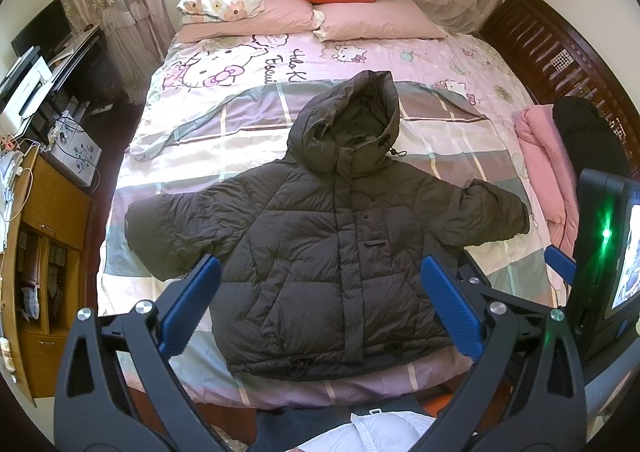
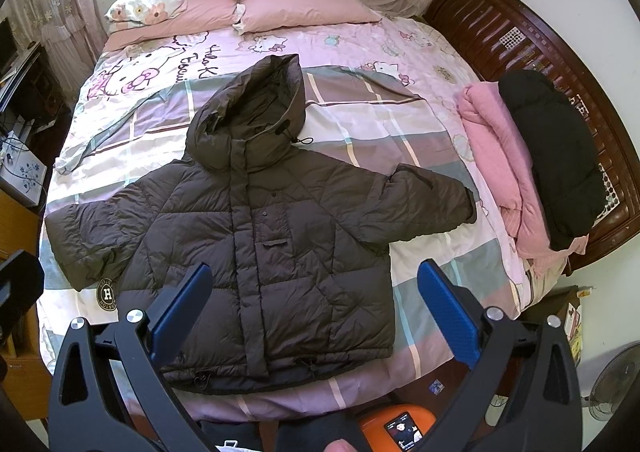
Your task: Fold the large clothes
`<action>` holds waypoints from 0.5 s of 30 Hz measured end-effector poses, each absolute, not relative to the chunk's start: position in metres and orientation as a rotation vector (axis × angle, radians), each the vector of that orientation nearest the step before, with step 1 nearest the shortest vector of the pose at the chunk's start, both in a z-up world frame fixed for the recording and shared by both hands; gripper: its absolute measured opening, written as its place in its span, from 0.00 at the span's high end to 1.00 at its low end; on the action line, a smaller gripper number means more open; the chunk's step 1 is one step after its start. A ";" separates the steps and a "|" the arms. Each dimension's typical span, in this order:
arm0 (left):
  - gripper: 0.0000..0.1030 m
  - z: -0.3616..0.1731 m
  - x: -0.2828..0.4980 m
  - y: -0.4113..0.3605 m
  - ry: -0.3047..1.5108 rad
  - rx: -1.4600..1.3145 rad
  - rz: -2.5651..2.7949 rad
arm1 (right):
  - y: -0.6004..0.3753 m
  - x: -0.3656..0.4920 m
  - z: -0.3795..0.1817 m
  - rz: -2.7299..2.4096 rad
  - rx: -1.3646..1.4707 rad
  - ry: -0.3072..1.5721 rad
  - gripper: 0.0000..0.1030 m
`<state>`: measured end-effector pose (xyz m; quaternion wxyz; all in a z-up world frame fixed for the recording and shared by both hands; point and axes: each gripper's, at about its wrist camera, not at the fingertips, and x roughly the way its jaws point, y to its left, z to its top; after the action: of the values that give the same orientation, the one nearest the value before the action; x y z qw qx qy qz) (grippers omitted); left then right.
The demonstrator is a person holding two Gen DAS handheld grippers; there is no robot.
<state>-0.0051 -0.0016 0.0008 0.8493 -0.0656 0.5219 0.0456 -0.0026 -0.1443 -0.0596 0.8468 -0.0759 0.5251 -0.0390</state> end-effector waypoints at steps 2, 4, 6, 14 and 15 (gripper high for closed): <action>0.02 0.001 -0.004 -0.001 1.101 -0.138 0.095 | -0.145 -0.001 -0.059 -0.083 -0.159 1.109 0.01; 0.02 0.000 -0.008 -0.003 1.102 -0.138 0.096 | -0.144 -0.003 -0.060 -0.082 -0.159 1.111 0.01; 0.02 0.000 -0.007 -0.003 1.102 -0.138 0.095 | -0.142 -0.005 -0.060 -0.081 -0.158 1.111 0.01; 0.02 -0.002 -0.008 -0.003 1.103 -0.137 0.095 | -0.143 -0.004 -0.061 -0.081 -0.157 1.113 0.01; 0.02 -0.003 -0.008 -0.003 1.104 -0.137 0.095 | -0.142 -0.005 -0.061 -0.081 -0.157 1.113 0.01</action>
<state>-0.0084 -0.0034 -0.0027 0.8483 -0.0650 0.5236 0.0451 -0.0047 -0.1424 -0.0609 0.8454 -0.0744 0.5275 -0.0383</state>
